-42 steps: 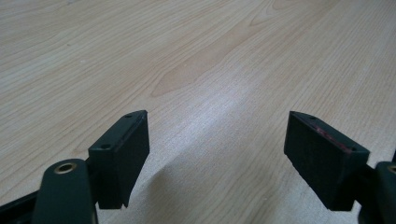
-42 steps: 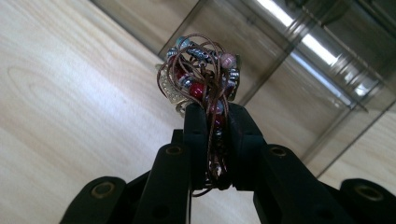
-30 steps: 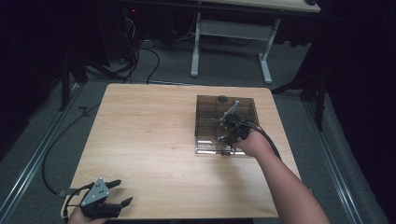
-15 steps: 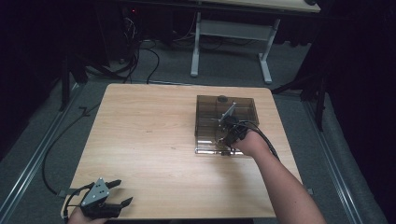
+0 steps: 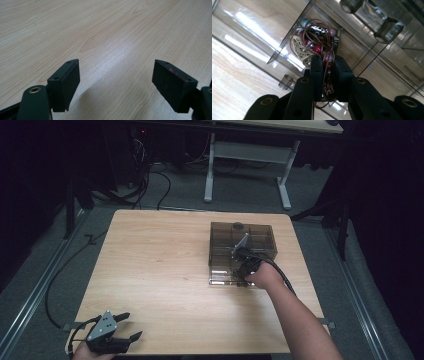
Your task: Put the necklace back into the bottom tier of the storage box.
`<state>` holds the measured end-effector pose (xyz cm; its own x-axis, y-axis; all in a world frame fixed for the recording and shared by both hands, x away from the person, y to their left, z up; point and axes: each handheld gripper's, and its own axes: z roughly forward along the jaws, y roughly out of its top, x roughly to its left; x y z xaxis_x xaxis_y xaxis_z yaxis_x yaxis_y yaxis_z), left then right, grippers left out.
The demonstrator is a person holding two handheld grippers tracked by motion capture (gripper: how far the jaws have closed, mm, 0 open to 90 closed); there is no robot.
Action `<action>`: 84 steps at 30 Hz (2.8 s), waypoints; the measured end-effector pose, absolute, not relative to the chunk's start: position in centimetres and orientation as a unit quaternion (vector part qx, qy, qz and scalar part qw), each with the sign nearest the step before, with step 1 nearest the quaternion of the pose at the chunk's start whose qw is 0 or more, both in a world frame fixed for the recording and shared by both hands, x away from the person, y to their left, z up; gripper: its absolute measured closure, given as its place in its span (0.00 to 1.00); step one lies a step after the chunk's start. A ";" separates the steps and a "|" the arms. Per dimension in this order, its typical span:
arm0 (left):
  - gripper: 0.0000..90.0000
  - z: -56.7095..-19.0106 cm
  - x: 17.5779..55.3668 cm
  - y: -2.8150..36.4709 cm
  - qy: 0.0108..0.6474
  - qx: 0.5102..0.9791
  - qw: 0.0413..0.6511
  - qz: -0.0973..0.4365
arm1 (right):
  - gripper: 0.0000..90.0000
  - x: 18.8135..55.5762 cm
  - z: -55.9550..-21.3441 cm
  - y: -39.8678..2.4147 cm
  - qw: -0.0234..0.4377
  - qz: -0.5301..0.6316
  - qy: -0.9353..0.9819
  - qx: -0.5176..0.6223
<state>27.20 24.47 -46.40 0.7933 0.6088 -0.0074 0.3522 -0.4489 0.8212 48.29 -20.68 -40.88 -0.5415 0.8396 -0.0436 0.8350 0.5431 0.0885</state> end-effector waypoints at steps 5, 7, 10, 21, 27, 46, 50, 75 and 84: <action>0.25 -46.4 27.2 24.5 0.287 0.839 0.439 0.146 | 0.89 48.5 -41.1 -20.9 0.048 0.033 0.874 0.482; 0.25 -46.4 27.2 24.5 0.287 0.839 0.439 0.146 | 0.89 48.5 -41.1 -20.8 0.047 0.033 0.870 0.490; 0.25 -46.4 27.2 24.5 0.287 0.839 0.439 0.146 | 0.88 48.7 -41.1 -20.9 0.048 0.037 0.869 0.491; 0.25 -46.4 27.2 24.4 0.287 0.839 0.439 0.146 | 0.71 48.2 -39.9 -20.8 0.033 0.061 0.867 0.494; 0.25 -46.4 27.2 24.4 0.287 0.839 0.439 0.146 | 0.96 47.9 -38.6 -21.2 0.057 0.085 0.864 0.492; 0.25 -46.4 27.2 24.4 0.288 0.838 0.439 0.146 | 0.88 47.2 -38.3 -21.2 0.040 0.077 0.865 0.494; 0.25 -46.4 27.2 24.4 0.288 0.838 0.440 0.146 | 0.89 46.6 -37.6 -21.5 0.038 0.078 0.866 0.493; 0.25 -46.4 27.2 24.4 0.288 0.837 0.441 0.147 | 0.88 41.5 -39.3 -23.8 0.012 0.077 0.859 0.505; 0.25 -46.4 27.2 24.4 0.288 0.837 0.441 0.147 | 0.83 39.7 -39.9 -24.4 0.029 0.102 0.855 0.508</action>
